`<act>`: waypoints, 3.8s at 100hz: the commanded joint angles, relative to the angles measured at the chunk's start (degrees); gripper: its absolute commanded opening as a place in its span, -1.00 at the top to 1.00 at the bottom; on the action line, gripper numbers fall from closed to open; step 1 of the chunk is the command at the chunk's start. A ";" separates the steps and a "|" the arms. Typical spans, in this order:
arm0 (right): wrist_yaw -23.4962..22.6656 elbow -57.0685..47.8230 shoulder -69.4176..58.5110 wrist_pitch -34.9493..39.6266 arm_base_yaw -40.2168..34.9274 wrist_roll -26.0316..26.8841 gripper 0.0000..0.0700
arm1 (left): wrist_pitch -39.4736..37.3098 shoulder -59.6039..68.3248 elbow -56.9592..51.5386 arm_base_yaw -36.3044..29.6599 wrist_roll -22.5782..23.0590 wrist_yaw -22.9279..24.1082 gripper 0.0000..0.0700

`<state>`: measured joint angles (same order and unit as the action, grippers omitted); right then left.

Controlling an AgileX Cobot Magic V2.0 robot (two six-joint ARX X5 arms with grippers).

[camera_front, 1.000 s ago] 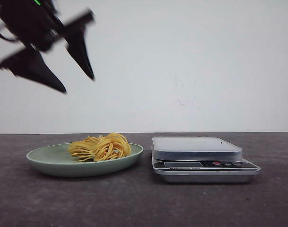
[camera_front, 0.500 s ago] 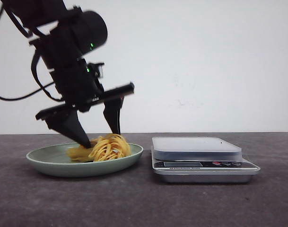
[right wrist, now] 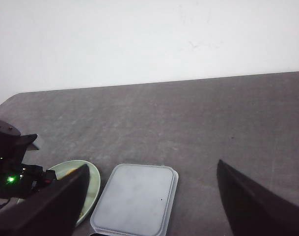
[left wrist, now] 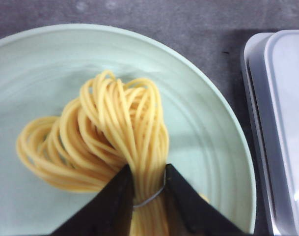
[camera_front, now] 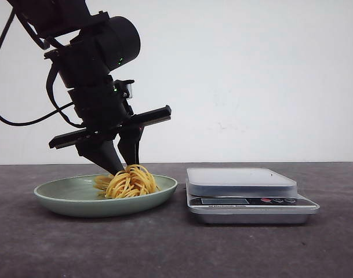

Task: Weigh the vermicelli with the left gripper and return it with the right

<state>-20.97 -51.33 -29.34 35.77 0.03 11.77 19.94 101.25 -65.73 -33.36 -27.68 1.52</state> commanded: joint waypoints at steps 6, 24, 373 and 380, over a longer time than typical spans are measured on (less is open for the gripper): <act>-0.04 -0.98 -0.11 -0.52 -0.07 -0.61 -0.50 | 1.90 1.53 -0.66 -0.83 0.72 -0.37 0.99; -0.04 -0.98 -0.11 -0.52 -0.07 -0.61 -0.50 | 4.52 -2.29 -1.55 -0.66 2.25 1.70 0.99; -0.66 -1.07 -0.15 4.09 -0.59 -3.74 -0.50 | 46.71 -69.70 -21.70 -7.43 12.83 21.07 0.59; -0.61 -1.07 -0.26 4.09 -1.11 -4.02 -0.50 | 49.35 -73.18 -20.06 -6.93 11.19 23.15 0.58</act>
<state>-21.43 -51.33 -29.34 40.14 -0.58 8.73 67.92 29.61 -86.28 -40.32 -14.17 23.09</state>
